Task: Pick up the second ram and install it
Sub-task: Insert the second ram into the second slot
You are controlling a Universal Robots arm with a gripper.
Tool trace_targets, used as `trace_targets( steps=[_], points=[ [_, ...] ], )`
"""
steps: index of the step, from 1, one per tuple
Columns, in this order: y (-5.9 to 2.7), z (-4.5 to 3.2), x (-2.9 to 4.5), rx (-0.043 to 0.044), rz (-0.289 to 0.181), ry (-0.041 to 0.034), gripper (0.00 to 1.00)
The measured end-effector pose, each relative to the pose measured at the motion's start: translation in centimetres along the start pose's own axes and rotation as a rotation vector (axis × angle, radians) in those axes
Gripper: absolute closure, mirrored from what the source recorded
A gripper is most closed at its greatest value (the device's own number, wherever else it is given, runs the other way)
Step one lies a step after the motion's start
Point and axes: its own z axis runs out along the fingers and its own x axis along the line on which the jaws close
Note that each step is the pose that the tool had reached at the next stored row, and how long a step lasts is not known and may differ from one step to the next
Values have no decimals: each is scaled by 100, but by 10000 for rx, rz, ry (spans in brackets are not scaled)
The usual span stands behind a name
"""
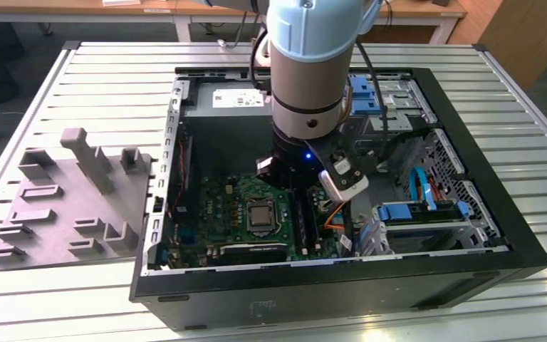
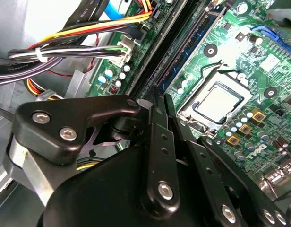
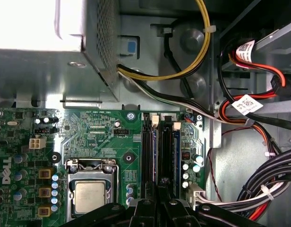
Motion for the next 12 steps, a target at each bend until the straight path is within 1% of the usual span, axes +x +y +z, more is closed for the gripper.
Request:
trace_targets(
  steps=[3,12],
  points=[
    [-2,14,1,2,-1,1,87],
    [-2,18,1,2,15,0,87]
  ],
)
